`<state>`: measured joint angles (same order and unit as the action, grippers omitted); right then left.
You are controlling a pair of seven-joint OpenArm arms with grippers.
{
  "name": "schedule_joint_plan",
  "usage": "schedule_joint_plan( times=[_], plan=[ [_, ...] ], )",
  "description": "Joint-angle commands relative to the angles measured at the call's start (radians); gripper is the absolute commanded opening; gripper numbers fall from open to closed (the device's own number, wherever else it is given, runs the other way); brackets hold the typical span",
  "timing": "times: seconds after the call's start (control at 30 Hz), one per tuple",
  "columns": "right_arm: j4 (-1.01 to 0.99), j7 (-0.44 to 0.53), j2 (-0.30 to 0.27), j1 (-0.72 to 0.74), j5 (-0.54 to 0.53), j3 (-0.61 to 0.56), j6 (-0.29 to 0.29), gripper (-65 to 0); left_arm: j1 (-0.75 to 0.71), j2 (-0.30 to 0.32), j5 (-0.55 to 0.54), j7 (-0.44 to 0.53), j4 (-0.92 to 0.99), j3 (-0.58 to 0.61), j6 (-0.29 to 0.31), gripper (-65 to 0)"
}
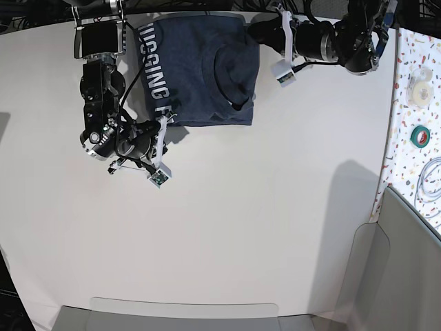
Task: Layout the t-shirt on the table in an organized manner, then fold the t-shirt properly
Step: 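Grip the bundle with both grippers and rotate it on the table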
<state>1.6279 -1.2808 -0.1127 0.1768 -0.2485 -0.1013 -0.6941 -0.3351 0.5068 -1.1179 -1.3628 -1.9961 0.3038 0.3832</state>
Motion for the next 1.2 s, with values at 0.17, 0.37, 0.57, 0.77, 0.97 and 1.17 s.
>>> schedule_joint_plan(
  times=[0.17,0.37,0.57,0.77,0.97,1.17],
  plan=[
    [0.019,0.014,-0.008,-0.007,-0.002,0.005,-0.004,-65.0,0.109,-0.032,-0.014,0.012,0.094,0.039,0.000,-60.8],
    [0.087,0.014,-0.063,-0.061,-0.002,0.007,-0.004,-65.0,0.182,-0.089,0.094,0.012,0.212,0.036,-0.002,-60.8],
    [0.168,0.014,-0.130,-0.124,-0.004,0.008,-0.004,-65.0,0.242,-0.152,0.223,0.012,0.277,0.034,-0.002,-60.9],
    [0.199,0.014,-0.164,-0.184,-0.005,0.008,-0.004,-65.0,0.327,-0.228,0.345,0.012,0.338,0.041,-0.002,-61.0],
    [0.277,0.014,-0.200,-0.267,-0.004,0.008,-0.004,-65.0,0.425,-0.302,0.513,0.012,0.344,0.042,-0.002,-60.9],
    [0.309,0.014,-0.226,-0.339,-0.004,0.079,-0.004,-65.0,0.522,-0.376,0.618,0.044,0.458,0.042,-0.002,-60.9]
  ],
)
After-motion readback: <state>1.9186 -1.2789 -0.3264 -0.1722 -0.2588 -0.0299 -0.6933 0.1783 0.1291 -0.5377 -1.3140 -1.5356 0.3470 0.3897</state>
